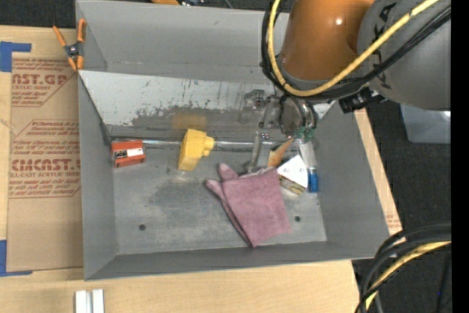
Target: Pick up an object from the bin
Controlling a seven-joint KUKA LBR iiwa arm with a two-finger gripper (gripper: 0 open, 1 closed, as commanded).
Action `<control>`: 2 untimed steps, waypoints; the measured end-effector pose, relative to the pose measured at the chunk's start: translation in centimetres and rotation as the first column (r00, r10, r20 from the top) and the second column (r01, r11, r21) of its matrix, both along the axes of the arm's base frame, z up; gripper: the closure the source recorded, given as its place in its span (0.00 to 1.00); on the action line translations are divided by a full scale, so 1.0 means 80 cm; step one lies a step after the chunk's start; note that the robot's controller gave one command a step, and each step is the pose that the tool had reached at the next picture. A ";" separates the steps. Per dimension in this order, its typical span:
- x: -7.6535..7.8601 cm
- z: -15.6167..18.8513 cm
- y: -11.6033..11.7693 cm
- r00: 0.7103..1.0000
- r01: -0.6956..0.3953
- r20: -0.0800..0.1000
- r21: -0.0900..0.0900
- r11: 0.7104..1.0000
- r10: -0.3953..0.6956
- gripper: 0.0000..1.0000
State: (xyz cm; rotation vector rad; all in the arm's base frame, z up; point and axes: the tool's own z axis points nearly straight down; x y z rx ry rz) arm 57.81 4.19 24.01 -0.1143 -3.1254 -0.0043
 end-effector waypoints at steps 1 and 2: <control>-0.047 -0.090 -0.006 0.997 -0.073 -0.006 0.001 0.997 0.073 0.00; -0.084 -0.099 0.028 1.000 -0.030 0.010 0.002 1.000 0.030 0.00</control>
Offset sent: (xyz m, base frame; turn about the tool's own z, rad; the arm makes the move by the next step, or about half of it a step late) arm -0.0661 0.0205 -0.0783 -0.0280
